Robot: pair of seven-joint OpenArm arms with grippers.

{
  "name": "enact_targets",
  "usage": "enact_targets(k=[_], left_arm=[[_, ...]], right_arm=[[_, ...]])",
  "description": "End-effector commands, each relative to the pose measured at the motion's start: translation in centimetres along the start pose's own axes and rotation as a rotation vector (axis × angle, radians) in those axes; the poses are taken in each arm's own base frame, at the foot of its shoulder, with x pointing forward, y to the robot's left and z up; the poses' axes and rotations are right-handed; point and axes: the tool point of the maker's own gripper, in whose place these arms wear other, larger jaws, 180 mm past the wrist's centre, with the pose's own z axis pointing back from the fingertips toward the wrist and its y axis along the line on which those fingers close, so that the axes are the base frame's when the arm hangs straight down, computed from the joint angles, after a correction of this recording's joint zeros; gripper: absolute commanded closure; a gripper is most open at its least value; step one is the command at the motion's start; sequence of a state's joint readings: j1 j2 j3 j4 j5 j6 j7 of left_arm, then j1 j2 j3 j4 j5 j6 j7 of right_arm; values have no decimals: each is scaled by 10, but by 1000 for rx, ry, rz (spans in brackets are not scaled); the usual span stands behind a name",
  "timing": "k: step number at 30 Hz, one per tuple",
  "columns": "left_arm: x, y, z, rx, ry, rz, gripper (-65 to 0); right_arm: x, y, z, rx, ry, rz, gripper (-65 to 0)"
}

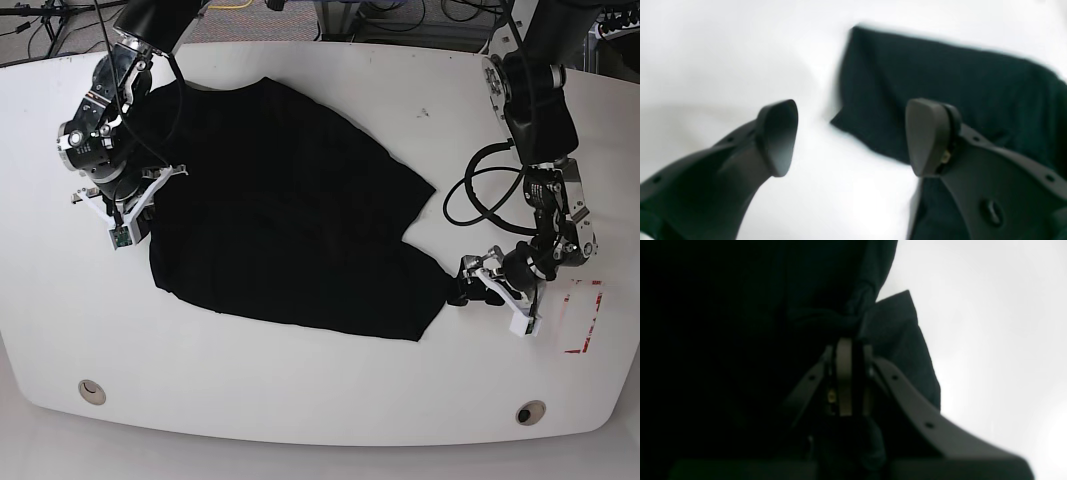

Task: Fold the T-shirt properly
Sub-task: 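Shift the left gripper along the shirt's side edge, keeping hold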

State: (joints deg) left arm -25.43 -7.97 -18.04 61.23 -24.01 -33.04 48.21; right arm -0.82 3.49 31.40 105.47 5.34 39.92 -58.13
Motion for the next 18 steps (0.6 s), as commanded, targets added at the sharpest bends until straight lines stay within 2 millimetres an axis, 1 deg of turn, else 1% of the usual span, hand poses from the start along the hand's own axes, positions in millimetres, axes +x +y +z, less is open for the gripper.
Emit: enact_targets(k=[1, 8, 10, 18], left_arm=[[36, -7, -7, -49, -95, 30, -463], [25, -4, -22, -58, -75, 84, -457], [23, -2, -19, -47, -79, 85, -467], [21, 1, -15, -32, -76, 73, -468]], right_arm=[[16, -5, 6, -14, -59, 13, 0], [16, -5, 6, -16, -59, 13, 0], [16, -5, 6, -15, -57, 14, 0], [19, -6, 8, -21, -62, 18, 0]])
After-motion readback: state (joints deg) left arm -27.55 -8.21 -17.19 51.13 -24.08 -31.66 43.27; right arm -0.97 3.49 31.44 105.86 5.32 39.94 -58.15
